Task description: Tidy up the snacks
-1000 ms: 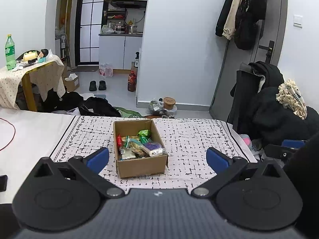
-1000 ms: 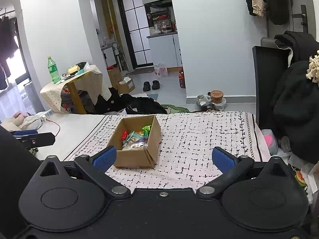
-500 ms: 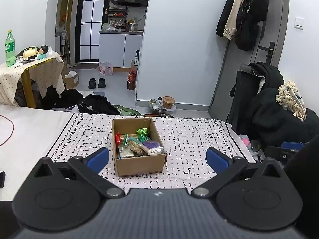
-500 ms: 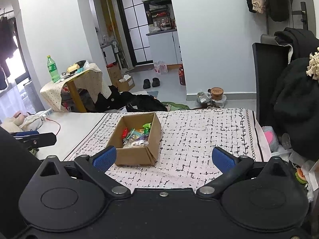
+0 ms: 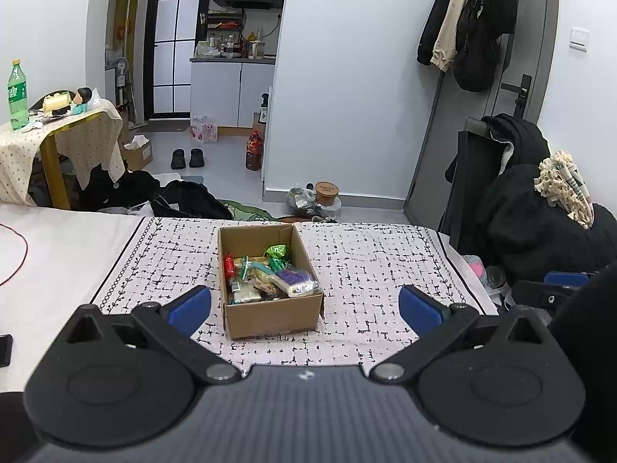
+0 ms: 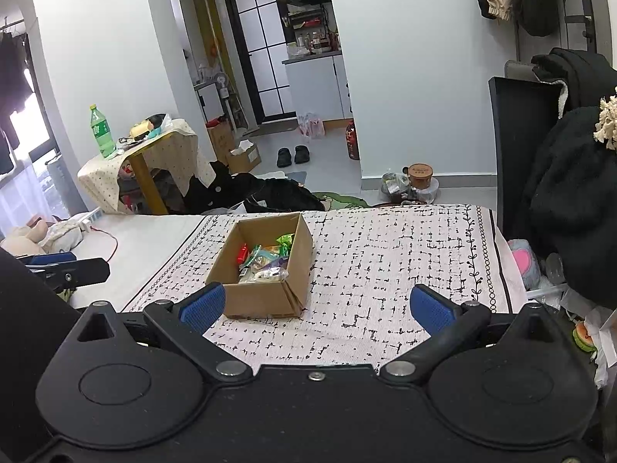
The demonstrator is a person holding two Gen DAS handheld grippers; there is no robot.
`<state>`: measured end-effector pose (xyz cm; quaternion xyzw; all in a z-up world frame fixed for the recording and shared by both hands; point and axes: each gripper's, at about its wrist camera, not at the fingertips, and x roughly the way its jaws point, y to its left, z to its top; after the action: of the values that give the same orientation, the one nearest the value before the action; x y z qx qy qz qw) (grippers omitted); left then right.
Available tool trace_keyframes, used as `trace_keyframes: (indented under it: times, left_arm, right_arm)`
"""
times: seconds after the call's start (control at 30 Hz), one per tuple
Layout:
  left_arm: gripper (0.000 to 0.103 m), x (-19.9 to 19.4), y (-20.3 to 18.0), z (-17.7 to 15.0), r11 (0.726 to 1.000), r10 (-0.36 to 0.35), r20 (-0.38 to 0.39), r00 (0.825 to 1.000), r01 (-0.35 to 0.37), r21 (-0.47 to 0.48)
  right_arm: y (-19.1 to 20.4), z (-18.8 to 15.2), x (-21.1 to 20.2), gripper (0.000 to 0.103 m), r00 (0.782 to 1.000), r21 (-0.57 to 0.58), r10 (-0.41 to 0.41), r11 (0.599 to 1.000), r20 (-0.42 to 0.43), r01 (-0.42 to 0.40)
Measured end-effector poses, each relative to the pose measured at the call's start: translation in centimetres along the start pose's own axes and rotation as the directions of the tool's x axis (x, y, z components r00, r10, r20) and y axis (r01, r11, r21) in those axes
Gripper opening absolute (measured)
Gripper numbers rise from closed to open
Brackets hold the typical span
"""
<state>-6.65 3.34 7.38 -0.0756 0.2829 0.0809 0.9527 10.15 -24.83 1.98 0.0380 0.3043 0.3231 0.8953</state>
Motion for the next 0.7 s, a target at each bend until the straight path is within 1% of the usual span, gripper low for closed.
trace_keyframes:
  times: [0.7]
  left_arm:
    - [0.103,0.17,0.10,-0.23,1.000,0.003,-0.004,1.000,-0.003,-0.003]
  right_arm:
    - [-0.08,-0.13,0.19,0.103,1.000,0.016,0.020,1.000,-0.009,-0.019]
